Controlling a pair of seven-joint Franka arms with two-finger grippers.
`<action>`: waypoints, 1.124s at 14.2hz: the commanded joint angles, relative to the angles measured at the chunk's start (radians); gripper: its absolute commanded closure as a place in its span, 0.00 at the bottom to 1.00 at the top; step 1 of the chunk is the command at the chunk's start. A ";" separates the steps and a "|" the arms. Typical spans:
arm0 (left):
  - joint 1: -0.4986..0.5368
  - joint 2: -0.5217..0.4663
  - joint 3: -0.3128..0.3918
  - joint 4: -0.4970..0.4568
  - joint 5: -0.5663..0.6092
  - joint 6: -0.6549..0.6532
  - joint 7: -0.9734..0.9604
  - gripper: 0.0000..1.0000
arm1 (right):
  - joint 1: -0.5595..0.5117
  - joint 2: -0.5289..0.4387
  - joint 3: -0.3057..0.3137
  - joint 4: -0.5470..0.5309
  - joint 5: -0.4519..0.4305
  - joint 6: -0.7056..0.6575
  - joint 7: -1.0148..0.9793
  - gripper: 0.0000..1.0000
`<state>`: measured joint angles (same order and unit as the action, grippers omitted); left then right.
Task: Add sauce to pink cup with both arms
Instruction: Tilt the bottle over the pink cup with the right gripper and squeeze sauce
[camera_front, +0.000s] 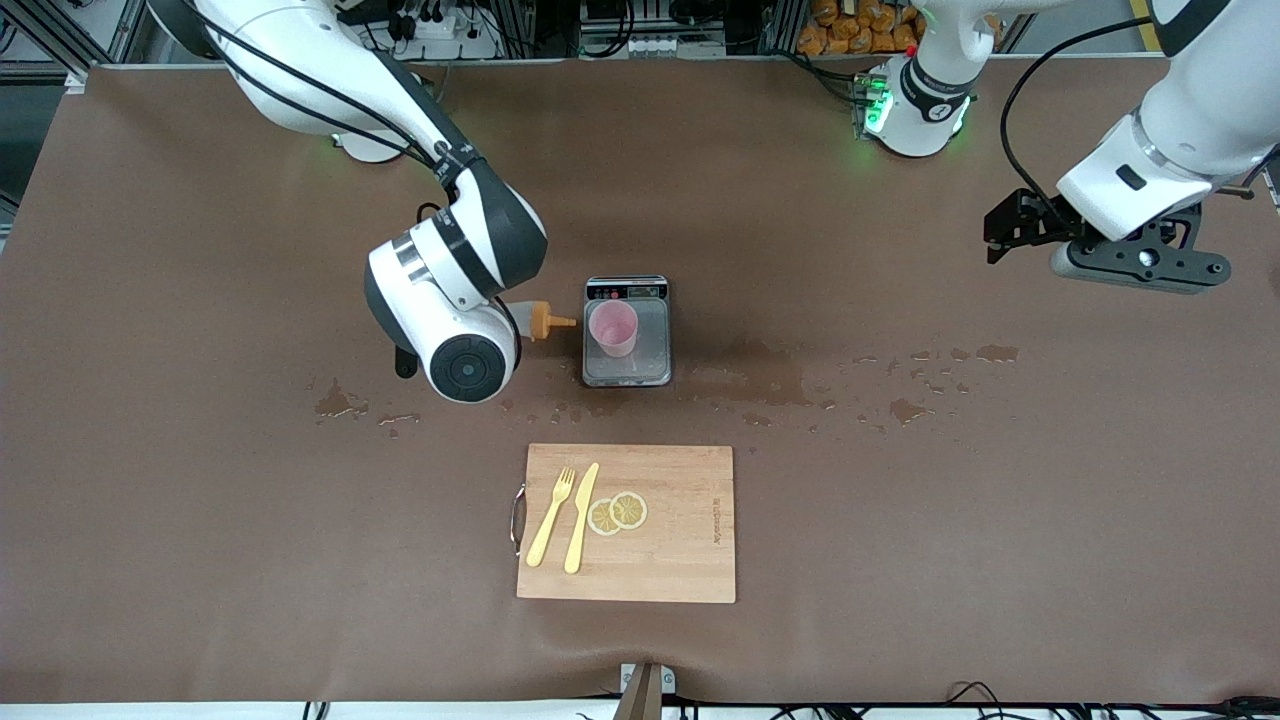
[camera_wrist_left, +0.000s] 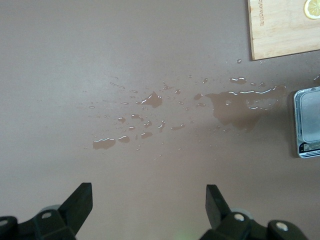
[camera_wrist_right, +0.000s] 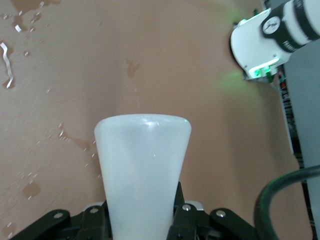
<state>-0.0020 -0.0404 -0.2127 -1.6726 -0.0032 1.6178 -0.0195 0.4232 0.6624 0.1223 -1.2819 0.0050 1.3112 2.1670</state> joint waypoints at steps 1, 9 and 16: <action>-0.007 -0.023 0.007 0.002 -0.008 -0.016 -0.011 0.00 | 0.029 0.000 -0.009 0.009 -0.054 -0.036 0.048 0.62; -0.038 -0.026 0.021 0.002 -0.009 -0.019 -0.063 0.00 | 0.065 0.011 -0.010 0.052 -0.120 -0.161 0.118 0.65; -0.073 -0.026 0.072 0.002 -0.008 -0.021 -0.062 0.00 | 0.054 0.019 -0.009 0.078 -0.112 -0.116 0.135 0.87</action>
<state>-0.0698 -0.0501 -0.1490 -1.6724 -0.0032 1.6141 -0.0730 0.4734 0.6731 0.1142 -1.2372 -0.0975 1.1961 2.2796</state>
